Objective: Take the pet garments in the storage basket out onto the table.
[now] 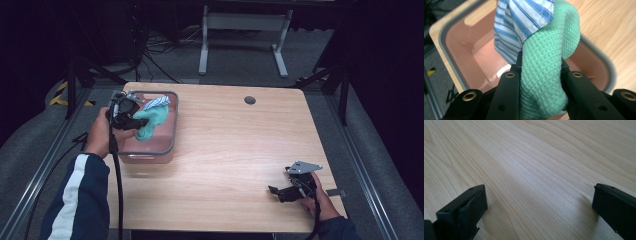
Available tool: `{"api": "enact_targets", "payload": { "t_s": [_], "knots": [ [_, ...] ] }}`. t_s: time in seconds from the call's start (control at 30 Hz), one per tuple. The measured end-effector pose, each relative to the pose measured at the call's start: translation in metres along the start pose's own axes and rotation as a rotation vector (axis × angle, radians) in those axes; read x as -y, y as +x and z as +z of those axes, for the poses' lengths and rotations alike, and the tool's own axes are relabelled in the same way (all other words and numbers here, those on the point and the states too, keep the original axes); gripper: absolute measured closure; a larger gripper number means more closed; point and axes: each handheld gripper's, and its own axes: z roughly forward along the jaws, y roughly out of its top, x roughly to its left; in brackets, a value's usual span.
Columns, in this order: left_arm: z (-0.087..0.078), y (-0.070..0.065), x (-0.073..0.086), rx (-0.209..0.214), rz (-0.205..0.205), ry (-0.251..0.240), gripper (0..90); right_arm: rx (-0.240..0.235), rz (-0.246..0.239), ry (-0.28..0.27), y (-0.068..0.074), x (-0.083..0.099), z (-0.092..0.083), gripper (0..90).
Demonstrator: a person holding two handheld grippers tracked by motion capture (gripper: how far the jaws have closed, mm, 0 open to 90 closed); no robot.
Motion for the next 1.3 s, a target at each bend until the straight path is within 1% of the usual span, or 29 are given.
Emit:
{"api": "enact_targets", "payload": {
  "t_s": [0.03, 0.07, 0.1, 0.17, 0.2, 0.23, 0.27, 0.3, 0.37, 0.43, 0.53, 0.57, 0.6, 0.67, 0.73, 0.87, 0.97, 1.17, 1.3],
  "knots": [
    [-0.002, -0.002, 0.0, 0.002, 0.0, -0.019, 73.3, 0.002, -0.001, 0.0, 0.0, 0.0, 0.0, 0.1],
    [-0.002, -0.002, 0.0, 0.002, 0.0, -0.019, 73.4, 0.003, 0.0, 0.0, 0.0, 0.0, 0.0, 0.1],
    [-0.008, -0.008, -0.001, 0.007, 0.016, -0.043, 73.4, 0.005, 0.001, 0.0, 0.0, 0.001, 0.0, 0.1],
    [-0.01, -0.01, -0.001, 0.006, 0.022, -0.052, 73.4, 0.006, 0.004, 0.001, 0.0, 0.001, -0.001, 0.1],
    [-0.013, -0.014, -0.002, 0.008, 0.027, -0.072, 73.4, 0.006, 0.007, 0.002, 0.0, 0.001, -0.001, 0.1],
    [-0.015, -0.018, -0.003, 0.021, 0.041, -0.084, 73.4, 0.006, 0.007, 0.002, 0.0, 0.001, -0.001, 0.1],
    [-0.017, -0.022, -0.003, 0.021, 0.053, -0.095, 73.5, 0.006, 0.006, 0.002, 0.0, 0.001, -0.001, 0.1],
    [-0.019, -0.026, -0.005, 0.032, 0.074, -0.103, 73.5, 0.006, 0.007, 0.002, 0.0, 0.001, -0.001, 0.1],
    [-0.021, -0.032, -0.006, 0.033, 0.091, -0.113, 73.5, 0.006, 0.007, 0.002, 0.0, 0.001, -0.001, 0.1],
    [-0.024, -0.04, -0.008, 0.043, 0.097, -0.138, 73.5, 0.008, 0.009, 0.001, 0.0, 0.001, -0.001, 0.2],
    [-0.026, -0.048, -0.011, 0.055, 0.119, -0.152, 73.5, 0.015, 0.014, 0.001, 0.001, 0.002, -0.002, 0.4],
    [-0.027, -0.052, -0.013, 0.054, 0.132, -0.155, 73.5, 0.018, 0.014, 0.002, 0.001, 0.003, -0.003, 0.4],
    [-0.027, -0.055, -0.014, 0.058, 0.13, -0.163, 73.5, 0.018, 0.015, 0.002, 0.001, 0.003, -0.003, 0.4],
    [-0.028, -0.063, -0.017, 0.073, 0.156, -0.175, 73.5, 0.018, 0.015, 0.002, 0.001, 0.003, -0.003, 0.4],
    [-0.028, -0.067, -0.019, 0.079, 0.177, -0.173, 73.5, 0.018, 0.015, 0.002, 0.001, 0.003, -0.003, 0.4],
    [-0.029, -0.076, -0.026, 0.089, 0.207, -0.172, 73.5, 0.015, 0.016, 0.001, 0.001, 0.002, -0.002, 0.3],
    [-0.027, -0.08, -0.029, 0.101, 0.219, -0.177, 73.5, 0.015, 0.016, 0.001, 0.001, 0.002, -0.002, 0.3],
    [-0.018, -0.091, -0.036, 0.125, 0.248, -0.169, 73.4, 0.02, 0.015, 0.0, 0.001, 0.003, -0.003, 0.4],
    [-0.011, -0.101, -0.042, 0.144, 0.268, -0.163, 73.5, 0.02, 0.015, 0.0, 0.001, 0.003, -0.003, 0.4]
  ]
}}
